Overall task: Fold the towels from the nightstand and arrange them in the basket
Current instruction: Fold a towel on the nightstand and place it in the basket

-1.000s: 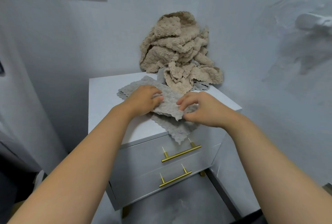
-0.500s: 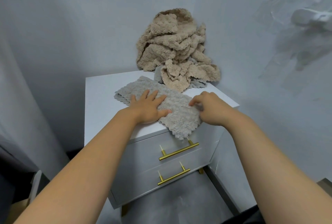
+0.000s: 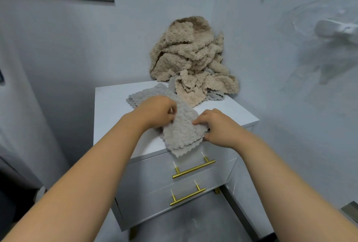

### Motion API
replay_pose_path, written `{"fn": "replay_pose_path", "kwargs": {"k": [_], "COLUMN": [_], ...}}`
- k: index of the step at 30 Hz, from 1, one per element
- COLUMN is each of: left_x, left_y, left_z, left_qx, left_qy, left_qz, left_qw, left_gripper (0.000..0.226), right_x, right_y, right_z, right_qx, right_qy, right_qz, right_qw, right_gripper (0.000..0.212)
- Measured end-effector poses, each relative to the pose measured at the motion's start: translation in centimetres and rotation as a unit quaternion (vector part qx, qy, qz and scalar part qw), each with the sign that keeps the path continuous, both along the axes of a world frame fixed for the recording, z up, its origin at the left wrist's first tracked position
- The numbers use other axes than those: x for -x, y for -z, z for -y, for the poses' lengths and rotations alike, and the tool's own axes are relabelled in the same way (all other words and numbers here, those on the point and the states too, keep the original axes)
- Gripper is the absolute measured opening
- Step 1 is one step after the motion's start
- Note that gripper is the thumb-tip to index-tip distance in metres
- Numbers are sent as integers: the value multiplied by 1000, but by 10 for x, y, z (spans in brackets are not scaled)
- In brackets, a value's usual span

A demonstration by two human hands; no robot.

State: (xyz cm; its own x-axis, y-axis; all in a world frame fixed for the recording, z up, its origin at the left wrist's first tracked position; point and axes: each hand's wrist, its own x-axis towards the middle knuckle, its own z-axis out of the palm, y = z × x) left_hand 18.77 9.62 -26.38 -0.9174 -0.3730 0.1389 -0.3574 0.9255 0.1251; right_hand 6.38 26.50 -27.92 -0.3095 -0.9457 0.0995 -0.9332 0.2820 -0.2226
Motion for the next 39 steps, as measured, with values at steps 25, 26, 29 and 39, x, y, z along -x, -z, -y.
{"fn": "replay_pose_path", "kwargs": {"k": [25,26,29,39], "left_x": [8,6,7,-1], "left_y": [-18,-21,-12,-15], "left_z": [-74,-66,-41,-30], "left_qx": [-110,-198,-196,-88], "left_qy": [96,101,80,24], "left_qz": [93,84,-10,45], "left_qw": [985,971,977,995], "left_gripper": [51,53,39,42], "right_x": [15,16,17,25], "right_y": [-22,-19,-13,-16], "right_z": [-8,-8,-5,-3], "right_qx": [150,154,160,244], "right_qy": [301,297,308,283], "right_qz": [498,479,424,246], "right_qw": [799,812,836,894], "right_gripper": [37,34,53,50]}}
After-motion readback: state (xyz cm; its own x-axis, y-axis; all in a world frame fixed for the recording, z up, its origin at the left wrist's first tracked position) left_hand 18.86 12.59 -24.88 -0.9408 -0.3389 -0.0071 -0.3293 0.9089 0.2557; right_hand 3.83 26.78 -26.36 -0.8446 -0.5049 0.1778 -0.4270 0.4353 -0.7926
